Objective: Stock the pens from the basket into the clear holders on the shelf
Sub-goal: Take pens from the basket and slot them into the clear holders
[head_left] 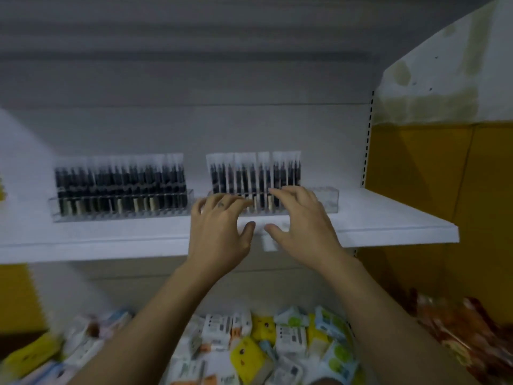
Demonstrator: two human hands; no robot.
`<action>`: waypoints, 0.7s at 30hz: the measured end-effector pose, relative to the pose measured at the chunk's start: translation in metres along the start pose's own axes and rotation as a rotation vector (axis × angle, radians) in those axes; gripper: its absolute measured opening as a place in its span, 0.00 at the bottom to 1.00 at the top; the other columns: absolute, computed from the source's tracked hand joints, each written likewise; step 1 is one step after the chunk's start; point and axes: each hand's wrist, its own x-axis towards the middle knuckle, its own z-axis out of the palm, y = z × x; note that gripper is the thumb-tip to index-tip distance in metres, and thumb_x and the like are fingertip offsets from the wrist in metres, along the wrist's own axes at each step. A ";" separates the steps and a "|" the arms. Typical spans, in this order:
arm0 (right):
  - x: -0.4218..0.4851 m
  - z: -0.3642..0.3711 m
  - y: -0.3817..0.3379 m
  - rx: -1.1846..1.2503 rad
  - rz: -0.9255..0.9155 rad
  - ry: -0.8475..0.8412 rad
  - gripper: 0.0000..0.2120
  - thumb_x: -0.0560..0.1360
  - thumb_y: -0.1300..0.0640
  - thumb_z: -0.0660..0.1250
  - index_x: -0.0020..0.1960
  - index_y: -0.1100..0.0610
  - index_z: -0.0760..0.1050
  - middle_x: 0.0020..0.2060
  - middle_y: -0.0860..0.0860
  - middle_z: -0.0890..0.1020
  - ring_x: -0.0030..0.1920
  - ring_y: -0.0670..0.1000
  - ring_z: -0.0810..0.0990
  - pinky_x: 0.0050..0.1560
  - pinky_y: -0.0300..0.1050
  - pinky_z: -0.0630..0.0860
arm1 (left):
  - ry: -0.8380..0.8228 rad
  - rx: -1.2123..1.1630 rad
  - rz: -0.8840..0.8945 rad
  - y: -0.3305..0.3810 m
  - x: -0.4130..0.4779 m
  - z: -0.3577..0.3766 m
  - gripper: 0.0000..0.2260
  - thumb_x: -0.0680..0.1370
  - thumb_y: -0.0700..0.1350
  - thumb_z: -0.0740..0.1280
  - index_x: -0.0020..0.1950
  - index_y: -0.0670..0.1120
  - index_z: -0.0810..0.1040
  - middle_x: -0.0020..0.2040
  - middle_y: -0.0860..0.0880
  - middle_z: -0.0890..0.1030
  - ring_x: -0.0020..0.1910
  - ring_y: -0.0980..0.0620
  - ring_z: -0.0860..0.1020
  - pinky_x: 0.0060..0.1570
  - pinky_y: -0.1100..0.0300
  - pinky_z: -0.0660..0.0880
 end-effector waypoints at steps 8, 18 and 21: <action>-0.076 0.070 -0.044 0.136 -0.013 -0.097 0.21 0.77 0.49 0.66 0.68 0.47 0.69 0.63 0.46 0.71 0.62 0.48 0.71 0.58 0.44 0.72 | -0.155 -0.033 -0.064 -0.040 -0.101 -0.009 0.16 0.73 0.55 0.66 0.60 0.54 0.77 0.55 0.54 0.80 0.57 0.48 0.76 0.54 0.50 0.68; -0.168 0.194 -0.045 0.176 0.119 -0.545 0.28 0.76 0.47 0.67 0.73 0.47 0.64 0.70 0.45 0.66 0.70 0.49 0.64 0.67 0.42 0.64 | -0.565 -0.019 -0.297 -0.071 -0.244 0.026 0.21 0.77 0.58 0.63 0.69 0.56 0.70 0.67 0.55 0.73 0.68 0.51 0.67 0.67 0.54 0.59; -0.189 0.228 -0.044 0.188 0.135 -0.650 0.28 0.76 0.47 0.67 0.73 0.47 0.63 0.70 0.46 0.66 0.70 0.50 0.65 0.67 0.45 0.66 | -0.674 -0.018 -0.376 -0.082 -0.276 0.043 0.22 0.77 0.58 0.63 0.70 0.56 0.68 0.68 0.55 0.71 0.69 0.51 0.65 0.70 0.52 0.58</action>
